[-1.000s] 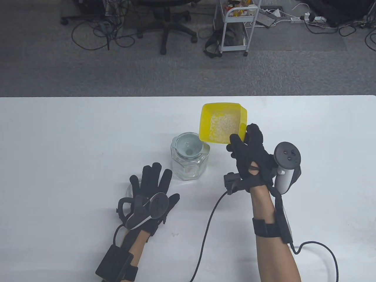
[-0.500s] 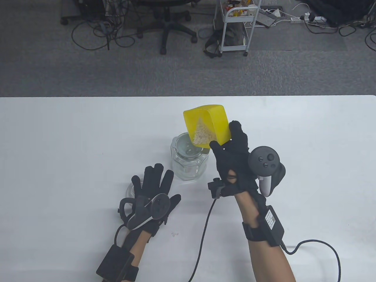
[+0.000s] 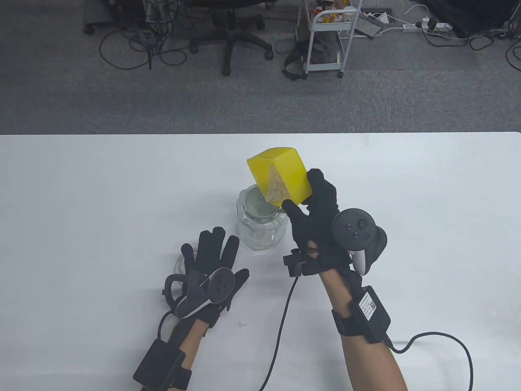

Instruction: Transfer rice through funnel into glass jar

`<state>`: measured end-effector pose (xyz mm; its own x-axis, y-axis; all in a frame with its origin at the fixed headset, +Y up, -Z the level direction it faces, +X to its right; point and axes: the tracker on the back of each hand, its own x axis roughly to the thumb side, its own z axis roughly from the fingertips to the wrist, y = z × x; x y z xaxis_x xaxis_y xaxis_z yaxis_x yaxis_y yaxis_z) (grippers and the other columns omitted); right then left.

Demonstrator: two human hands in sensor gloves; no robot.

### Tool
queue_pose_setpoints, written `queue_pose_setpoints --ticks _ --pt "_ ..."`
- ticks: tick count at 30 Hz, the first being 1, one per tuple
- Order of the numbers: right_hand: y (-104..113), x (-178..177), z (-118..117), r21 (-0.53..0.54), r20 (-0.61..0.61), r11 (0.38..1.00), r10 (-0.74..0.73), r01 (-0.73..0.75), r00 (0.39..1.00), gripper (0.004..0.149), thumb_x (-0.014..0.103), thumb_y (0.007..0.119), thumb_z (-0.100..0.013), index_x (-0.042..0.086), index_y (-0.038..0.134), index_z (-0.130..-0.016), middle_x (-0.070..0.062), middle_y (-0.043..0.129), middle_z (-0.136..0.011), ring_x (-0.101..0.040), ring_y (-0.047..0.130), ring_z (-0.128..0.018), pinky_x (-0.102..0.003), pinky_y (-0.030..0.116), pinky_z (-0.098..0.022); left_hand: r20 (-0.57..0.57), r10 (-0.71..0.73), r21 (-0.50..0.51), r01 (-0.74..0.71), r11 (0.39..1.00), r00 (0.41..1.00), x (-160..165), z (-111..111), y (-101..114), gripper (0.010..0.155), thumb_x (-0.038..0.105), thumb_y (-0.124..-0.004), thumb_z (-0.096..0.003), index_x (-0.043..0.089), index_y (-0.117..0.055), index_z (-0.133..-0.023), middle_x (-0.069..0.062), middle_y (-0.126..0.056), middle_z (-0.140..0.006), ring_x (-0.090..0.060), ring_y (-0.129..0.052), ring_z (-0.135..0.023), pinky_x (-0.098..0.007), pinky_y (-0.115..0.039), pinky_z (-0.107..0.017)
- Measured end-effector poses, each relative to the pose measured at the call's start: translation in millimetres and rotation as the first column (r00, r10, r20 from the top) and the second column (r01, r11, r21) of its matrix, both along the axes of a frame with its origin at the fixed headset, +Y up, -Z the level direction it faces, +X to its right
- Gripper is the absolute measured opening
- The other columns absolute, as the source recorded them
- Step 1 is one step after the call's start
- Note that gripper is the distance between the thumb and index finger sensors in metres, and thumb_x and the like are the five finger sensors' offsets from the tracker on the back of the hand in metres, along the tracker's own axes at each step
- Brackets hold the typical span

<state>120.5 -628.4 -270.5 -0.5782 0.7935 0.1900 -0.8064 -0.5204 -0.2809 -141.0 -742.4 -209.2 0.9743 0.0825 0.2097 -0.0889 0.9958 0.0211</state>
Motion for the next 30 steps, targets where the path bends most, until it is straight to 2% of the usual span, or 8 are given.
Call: queue_pose_setpoints --ticks 20,21,30 --pt "2.3 -2.8 3.1 0.071 0.016 0.996 0.051 -0.052 0.999 0.084 0.060 0.087 -0.036 0.028 0.046 -0.102 -0.013 0.061 -0.102 -0.039 0.093 -0.078 -0.049 0.082 -0.060 -0.004 -0.001 -0.008 0.001 1.000 1.000 -1.9 -0.9 -2.0 0.082 0.073 -0.067 -0.0523 0.037 -0.035 -0.119 -0.009 -0.023 -0.132 -0.044 -0.033 -0.121 -0.075 -0.033 -0.077" --pt "2.7 -2.9 3.5 0.074 0.018 0.996 0.056 -0.057 0.998 0.081 0.046 0.090 -0.037 0.028 0.046 -0.102 -0.013 0.061 -0.102 -0.039 0.093 -0.078 -0.049 0.083 -0.060 -0.005 0.000 -0.009 0.000 1.000 1.000 -2.2 -1.0 -2.2 0.082 0.073 -0.067 -0.0523 0.037 -0.035 -0.119 -0.009 -0.024 -0.132 -0.044 -0.033 -0.121 -0.075 -0.033 -0.077" --pt "6.0 -4.8 7.0 0.112 0.026 0.991 0.070 -0.073 0.997 0.081 0.045 0.091 -0.037 0.029 0.046 -0.102 -0.012 0.061 -0.102 -0.039 0.093 -0.079 -0.048 0.082 -0.061 -0.006 0.003 -0.007 -0.003 1.000 1.000 -2.7 -1.8 -2.8 0.082 0.074 -0.067 -0.0521 0.037 -0.035 -0.119 -0.009 -0.024 -0.132 -0.044 -0.033 -0.121 -0.075 -0.033 -0.077"
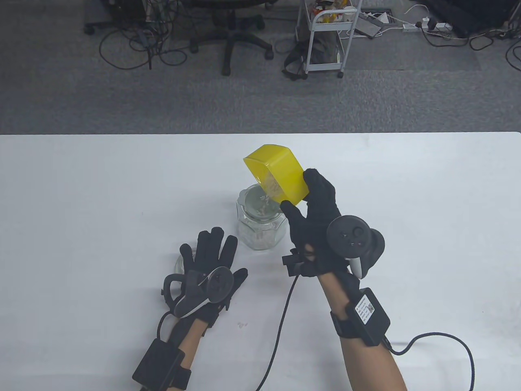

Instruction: Transfer rice through funnel into glass jar

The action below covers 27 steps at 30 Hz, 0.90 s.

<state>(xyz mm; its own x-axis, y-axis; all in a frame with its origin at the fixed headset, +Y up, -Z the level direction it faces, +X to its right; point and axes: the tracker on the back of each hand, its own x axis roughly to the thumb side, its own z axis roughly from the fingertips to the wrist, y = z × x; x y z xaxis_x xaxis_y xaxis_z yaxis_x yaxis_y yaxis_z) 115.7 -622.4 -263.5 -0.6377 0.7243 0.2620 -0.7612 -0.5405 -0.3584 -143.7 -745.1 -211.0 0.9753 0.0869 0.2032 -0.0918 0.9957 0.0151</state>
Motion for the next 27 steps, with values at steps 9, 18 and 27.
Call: queue_pose_setpoints --ticks 9,18,27 --pt "8.8 -1.1 6.4 0.056 0.013 0.998 0.020 -0.021 1.000 0.080 0.045 0.090 -0.037 0.029 0.046 -0.102 -0.013 0.060 -0.102 -0.038 0.093 -0.079 -0.048 0.083 -0.062 0.005 -0.002 -0.002 0.002 1.000 1.000 1.2 0.1 -0.7 0.082 0.073 -0.067 -0.0524 0.037 -0.035 -0.119 -0.009 -0.024 -0.132 -0.044 -0.033 -0.121 -0.075 -0.033 -0.077" --pt "9.6 -4.3 7.9 0.073 0.012 0.996 0.044 -0.045 0.999 0.080 0.045 0.091 -0.037 0.029 0.046 -0.102 -0.012 0.060 -0.102 -0.038 0.092 -0.080 -0.048 0.082 -0.062 0.007 -0.004 -0.004 0.004 1.000 1.000 1.8 0.3 -1.5 0.082 0.073 -0.067 -0.0526 0.037 -0.036 -0.119 -0.009 -0.024 -0.132 -0.044 -0.033 -0.121 -0.075 -0.033 -0.077" --pt "9.1 -5.6 7.3 0.072 0.001 0.995 0.063 -0.062 0.998 0.081 0.044 0.091 -0.037 0.030 0.046 -0.102 -0.012 0.060 -0.103 -0.038 0.092 -0.081 -0.048 0.082 -0.063 0.005 0.000 -0.004 0.000 1.000 1.000 1.6 0.0 -2.0 0.082 0.073 -0.068 -0.0525 0.037 -0.036 -0.119 -0.009 -0.025 -0.132 -0.044 -0.034 -0.121 -0.075 -0.033 -0.077"
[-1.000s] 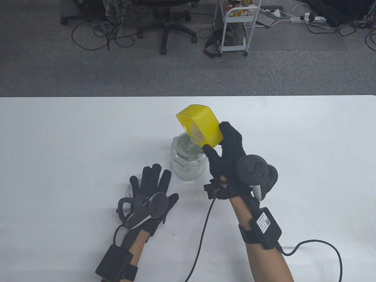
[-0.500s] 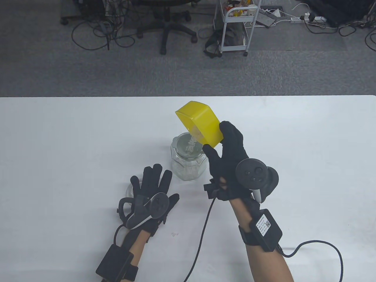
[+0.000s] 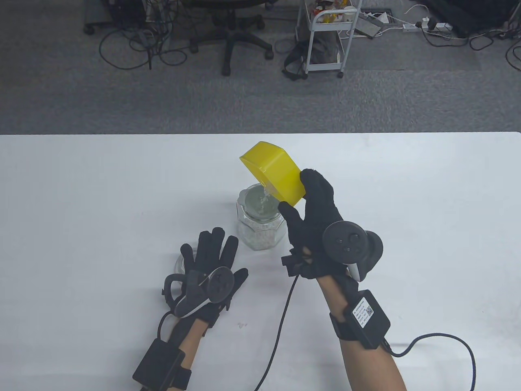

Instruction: Transfer rice through funnel into glass jar

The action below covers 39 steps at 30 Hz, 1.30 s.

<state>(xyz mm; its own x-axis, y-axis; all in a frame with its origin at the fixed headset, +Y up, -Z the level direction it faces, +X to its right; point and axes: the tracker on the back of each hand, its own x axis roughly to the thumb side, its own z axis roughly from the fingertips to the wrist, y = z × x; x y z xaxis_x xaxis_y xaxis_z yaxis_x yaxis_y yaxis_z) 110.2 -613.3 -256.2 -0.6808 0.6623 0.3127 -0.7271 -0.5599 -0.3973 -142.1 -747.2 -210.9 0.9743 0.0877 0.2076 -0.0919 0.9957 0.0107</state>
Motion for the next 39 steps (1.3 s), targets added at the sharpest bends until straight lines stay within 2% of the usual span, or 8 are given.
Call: queue_pose_setpoints --ticks 21,28,29,30,36,37,38,39 --pt "-0.7 -10.9 -2.3 -0.028 -0.061 0.986 0.165 -0.167 0.984 0.083 0.043 0.094 -0.036 0.029 0.047 -0.102 -0.011 0.061 -0.103 -0.037 0.092 -0.082 -0.048 0.083 -0.064 0.003 -0.004 -0.007 0.004 1.000 1.000 0.4 -0.4 -0.8 0.081 0.073 -0.067 -0.0529 0.037 -0.036 -0.119 -0.009 -0.026 -0.132 -0.044 -0.034 -0.121 -0.075 -0.034 -0.077" --pt "-1.9 -19.2 -3.6 -0.055 -0.116 0.955 0.283 -0.290 0.952 0.085 0.042 0.096 -0.035 0.030 0.046 -0.102 -0.009 0.062 -0.103 -0.036 0.092 -0.083 -0.048 0.082 -0.065 0.003 -0.005 -0.008 0.005 1.000 1.000 0.7 -0.5 -1.1 0.081 0.073 -0.068 -0.0527 0.037 -0.036 -0.119 -0.008 -0.026 -0.132 -0.044 -0.034 -0.121 -0.075 -0.034 -0.077" --pt "-2.3 -20.4 -3.7 -0.058 -0.122 0.952 0.293 -0.302 0.948 0.088 0.057 0.093 -0.034 0.030 0.046 -0.102 -0.009 0.062 -0.103 -0.036 0.092 -0.083 -0.048 0.082 -0.065 0.003 -0.005 -0.008 0.005 1.000 1.000 0.7 -0.5 -1.1 0.081 0.073 -0.068 -0.0528 0.037 -0.036 -0.119 -0.008 -0.026 -0.132 -0.044 -0.034 -0.121 -0.075 -0.034 -0.077" --pt "-2.5 -21.0 -3.8 -0.060 -0.125 0.949 0.300 -0.309 0.946 0.085 0.042 0.097 -0.034 0.030 0.046 -0.102 -0.009 0.062 -0.103 -0.036 0.092 -0.083 -0.048 0.082 -0.065 0.003 -0.005 -0.008 0.005 1.000 1.000 0.7 -0.5 -1.1 0.082 0.073 -0.067 -0.0528 0.037 -0.036 -0.119 -0.009 -0.026 -0.132 -0.044 -0.034 -0.121 -0.075 -0.034 -0.077" --pt "-1.7 -23.0 -3.6 -0.084 -0.132 0.924 0.362 -0.374 0.923 0.088 0.042 0.099 -0.033 0.030 0.046 -0.103 -0.008 0.062 -0.102 -0.034 0.092 -0.084 -0.048 0.081 -0.066 0.002 -0.006 -0.006 0.006 1.000 1.000 0.8 -0.8 -1.3 0.081 0.073 -0.067 -0.0531 0.037 -0.036 -0.119 -0.008 -0.026 -0.132 -0.043 -0.034 -0.121 -0.075 -0.034 -0.077" --pt "-1.5 -23.3 -3.5 -0.087 -0.133 0.921 0.368 -0.381 0.920 0.090 0.057 0.096 -0.033 0.030 0.046 -0.103 -0.008 0.062 -0.102 -0.034 0.091 -0.084 -0.048 0.081 -0.066 0.002 -0.006 -0.007 0.006 1.000 1.000 0.8 -0.8 -1.4 0.081 0.073 -0.068 -0.0528 0.037 -0.036 -0.119 -0.008 -0.026 -0.132 -0.044 -0.034 -0.121 -0.075 -0.034 -0.077" --pt "-1.0 -24.0 -3.0 -0.089 -0.132 0.916 0.378 -0.391 0.916 0.088 0.041 0.099 -0.033 0.030 0.046 -0.103 -0.008 0.062 -0.102 -0.034 0.091 -0.084 -0.049 0.081 -0.066 0.003 -0.006 -0.008 0.006 1.000 1.000 0.9 -0.8 -1.6 0.081 0.073 -0.067 -0.0531 0.037 -0.036 -0.119 -0.008 -0.026 -0.132 -0.043 -0.034 -0.121 -0.075 -0.034 -0.077" --pt "-0.7 -24.5 -2.8 -0.090 -0.132 0.913 0.384 -0.397 0.914 0.088 0.041 0.099 -0.033 0.030 0.046 -0.103 -0.008 0.061 -0.102 -0.034 0.091 -0.084 -0.049 0.081 -0.066 0.003 -0.007 -0.008 0.007 1.000 1.000 0.9 -0.8 -1.5 0.081 0.072 -0.068 -0.0531 0.037 -0.036 -0.119 -0.009 -0.026 -0.132 -0.044 -0.034 -0.121 -0.075 -0.034 -0.077"
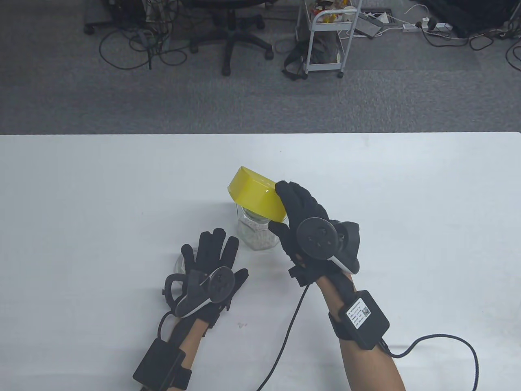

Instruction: Transfer rice through funnel into glass jar

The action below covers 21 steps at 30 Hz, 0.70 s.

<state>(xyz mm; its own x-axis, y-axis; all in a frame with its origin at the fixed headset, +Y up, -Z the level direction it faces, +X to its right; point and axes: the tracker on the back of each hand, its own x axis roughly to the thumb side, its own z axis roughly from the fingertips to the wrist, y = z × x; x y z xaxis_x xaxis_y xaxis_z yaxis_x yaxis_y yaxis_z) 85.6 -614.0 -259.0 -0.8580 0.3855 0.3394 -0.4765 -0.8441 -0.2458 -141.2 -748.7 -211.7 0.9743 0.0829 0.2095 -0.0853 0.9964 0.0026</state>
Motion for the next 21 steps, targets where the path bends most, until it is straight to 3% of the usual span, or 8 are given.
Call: queue_pose_setpoints --ticks 6,12,21 --pt "-1.6 0.4 -1.0 -0.011 0.016 1.000 0.010 -0.010 1.000 0.092 0.042 0.100 -0.033 0.024 0.045 -0.104 -0.009 0.062 -0.101 -0.032 0.091 -0.085 -0.049 0.080 -0.067 0.000 0.000 0.001 0.000 1.000 1.000 -0.1 0.1 0.0 0.081 0.073 -0.067 -0.0532 0.037 -0.036 -0.119 -0.008 -0.026 -0.132 -0.043 -0.034 -0.121 -0.075 -0.034 -0.077" --pt "-3.4 4.9 -1.6 0.023 0.028 0.997 -0.074 0.073 0.997 0.092 0.042 0.100 -0.033 0.022 0.046 -0.104 -0.010 0.063 -0.100 -0.034 0.091 -0.083 -0.049 0.080 -0.066 -0.003 0.001 0.001 -0.001 1.000 1.000 -0.1 0.1 0.0 0.082 0.072 -0.067 -0.0530 0.036 -0.036 -0.119 -0.009 -0.026 -0.132 -0.043 -0.034 -0.121 -0.075 -0.034 -0.077" --pt "15.9 25.5 8.3 0.113 0.032 0.922 -0.375 0.370 0.926 0.089 0.044 0.098 -0.034 0.022 0.046 -0.104 -0.011 0.063 -0.100 -0.034 0.091 -0.082 -0.049 0.080 -0.066 -0.003 0.005 0.004 -0.005 1.000 1.000 -0.5 0.0 0.3 0.082 0.073 -0.067 -0.0529 0.036 -0.035 -0.119 -0.009 -0.026 -0.132 -0.043 -0.034 -0.121 -0.075 -0.034 -0.077"
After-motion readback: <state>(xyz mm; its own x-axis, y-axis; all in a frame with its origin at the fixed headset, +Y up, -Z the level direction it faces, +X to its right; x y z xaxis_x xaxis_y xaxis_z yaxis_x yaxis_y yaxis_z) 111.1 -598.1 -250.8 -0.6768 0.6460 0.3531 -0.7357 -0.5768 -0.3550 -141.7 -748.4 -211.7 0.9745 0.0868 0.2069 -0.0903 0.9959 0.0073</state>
